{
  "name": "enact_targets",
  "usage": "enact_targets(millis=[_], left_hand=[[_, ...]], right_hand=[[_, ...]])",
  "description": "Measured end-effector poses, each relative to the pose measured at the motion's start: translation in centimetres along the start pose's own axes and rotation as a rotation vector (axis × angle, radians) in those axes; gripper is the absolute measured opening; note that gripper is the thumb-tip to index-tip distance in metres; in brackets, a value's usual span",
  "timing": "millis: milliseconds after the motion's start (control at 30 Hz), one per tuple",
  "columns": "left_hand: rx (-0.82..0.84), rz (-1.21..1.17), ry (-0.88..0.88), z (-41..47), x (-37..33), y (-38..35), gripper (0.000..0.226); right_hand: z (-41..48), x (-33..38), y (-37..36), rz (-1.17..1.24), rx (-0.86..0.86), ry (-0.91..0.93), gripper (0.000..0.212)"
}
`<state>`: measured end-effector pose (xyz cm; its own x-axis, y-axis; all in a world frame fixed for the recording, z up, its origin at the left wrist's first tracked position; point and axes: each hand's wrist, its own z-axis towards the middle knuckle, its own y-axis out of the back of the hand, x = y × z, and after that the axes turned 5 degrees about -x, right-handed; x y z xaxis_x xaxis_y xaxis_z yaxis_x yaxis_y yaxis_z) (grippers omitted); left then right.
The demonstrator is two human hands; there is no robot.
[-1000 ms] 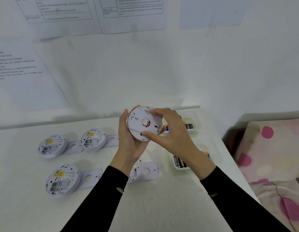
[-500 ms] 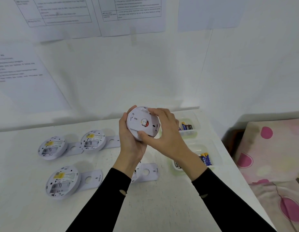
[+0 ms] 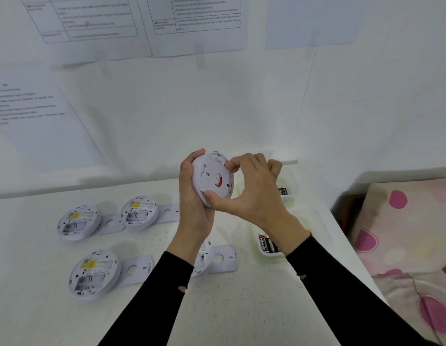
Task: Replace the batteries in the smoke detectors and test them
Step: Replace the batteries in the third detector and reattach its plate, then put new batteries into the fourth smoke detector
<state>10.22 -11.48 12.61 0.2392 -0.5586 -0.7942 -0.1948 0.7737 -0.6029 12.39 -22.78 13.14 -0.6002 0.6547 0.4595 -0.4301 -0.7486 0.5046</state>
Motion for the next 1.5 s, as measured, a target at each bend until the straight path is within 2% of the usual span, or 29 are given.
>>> enact_targets(millis=[300,533,633,733,800,833,933,1000,1100,1200,1300,1500], left_hand=[[-0.062,-0.040,-0.087,0.1,0.5,-0.3,0.031],[-0.069,-0.030,-0.134,0.1,0.9,-0.2,0.031],[-0.048,-0.031,-0.077,0.4,0.6,0.3,0.033],[0.038,-0.021,0.101,1.2,-0.2,1.4,0.042],[0.133,0.119,0.225,1.7,-0.5,2.7,0.068],[0.184,0.262,0.252,1.9,-0.5,3.3,0.083],[0.182,0.848,0.106,2.2,-0.2,4.4,0.100],[0.111,1.038,0.011,3.1,0.5,5.2,0.104],[0.087,1.292,0.000,4.8,2.2,7.1,0.107],[0.178,1.513,0.028,6.0,3.5,8.9,0.102],[0.267,1.600,0.068,7.1,4.2,10.4,0.102],[0.448,1.574,0.183,9.2,4.5,12.0,0.101]], right_hand=[[-0.3,0.4,-0.9,0.123,0.002,-0.133,0.063],[-0.4,0.1,-1.4,0.125,0.020,-0.138,0.062],[-0.7,-0.2,-1.7,0.139,0.085,-0.169,0.062],[-0.5,-0.6,-1.2,0.279,0.227,-0.357,0.052],[-0.3,-1.2,-0.8,0.414,0.313,-0.510,0.042],[-0.3,-1.6,-0.7,0.481,0.359,-0.576,0.039],[-0.2,-2.8,-1.3,0.652,0.464,-0.755,0.048],[-0.3,-3.8,-1.9,0.654,0.408,-0.814,0.051],[-1.6,-5.4,-2.6,0.528,0.306,-0.750,0.030],[-3.4,-6.9,-3.2,0.341,0.410,-0.549,0.010],[-4.9,-8.0,-3.8,0.186,0.526,-0.388,0.011],[-6.1,-7.5,-4.9,-0.076,0.726,-0.129,0.016]])
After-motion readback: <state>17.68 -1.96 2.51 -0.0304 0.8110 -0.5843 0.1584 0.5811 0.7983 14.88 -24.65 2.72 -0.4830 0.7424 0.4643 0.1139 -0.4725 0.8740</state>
